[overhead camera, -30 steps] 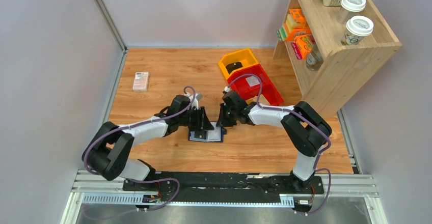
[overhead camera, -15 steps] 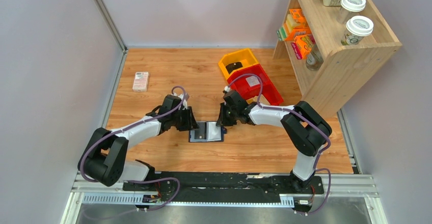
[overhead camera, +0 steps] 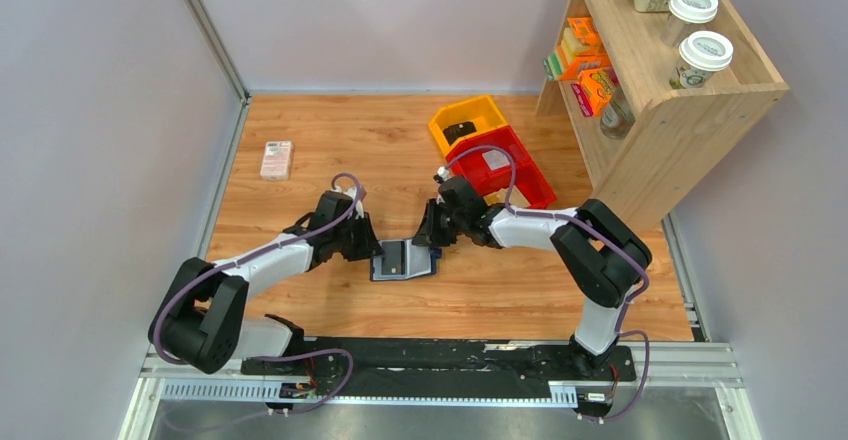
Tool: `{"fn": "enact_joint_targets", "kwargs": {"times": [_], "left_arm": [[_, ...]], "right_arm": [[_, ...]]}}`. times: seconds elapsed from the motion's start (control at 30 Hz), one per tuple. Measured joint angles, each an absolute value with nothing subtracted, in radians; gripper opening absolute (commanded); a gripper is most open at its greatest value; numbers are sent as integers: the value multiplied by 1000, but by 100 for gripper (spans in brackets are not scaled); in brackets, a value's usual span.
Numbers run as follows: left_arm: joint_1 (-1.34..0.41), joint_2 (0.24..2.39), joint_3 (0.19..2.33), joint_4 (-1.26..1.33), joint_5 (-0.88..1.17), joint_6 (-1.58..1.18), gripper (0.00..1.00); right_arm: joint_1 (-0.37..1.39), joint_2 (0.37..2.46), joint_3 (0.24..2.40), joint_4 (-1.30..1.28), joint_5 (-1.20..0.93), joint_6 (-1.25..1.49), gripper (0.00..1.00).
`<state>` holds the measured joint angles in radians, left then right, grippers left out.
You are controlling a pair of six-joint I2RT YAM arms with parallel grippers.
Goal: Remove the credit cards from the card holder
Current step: Remove the credit card from the card holder.
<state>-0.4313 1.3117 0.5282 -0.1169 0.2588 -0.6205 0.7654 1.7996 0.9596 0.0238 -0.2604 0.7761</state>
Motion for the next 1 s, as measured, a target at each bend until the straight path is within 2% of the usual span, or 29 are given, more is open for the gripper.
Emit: {"fn": "enact_joint_targets", "kwargs": {"times": [0.53,0.77,0.83,1.0], "left_arm": [[-430,1300,485,-56,261,-664,14],[-430,1301,476,-36,268,-680,13],[-430,1302,474,-33,270,-685,13],[-430,1303,472,-28,271,-691,13]], "right_arm": [[805,1846,915,162,-324,872,24],[805,1847,915,142,-299,898,32],[805,1847,916,130,-295,907,32],[812,1846,922,112,-289,919,23]]}}
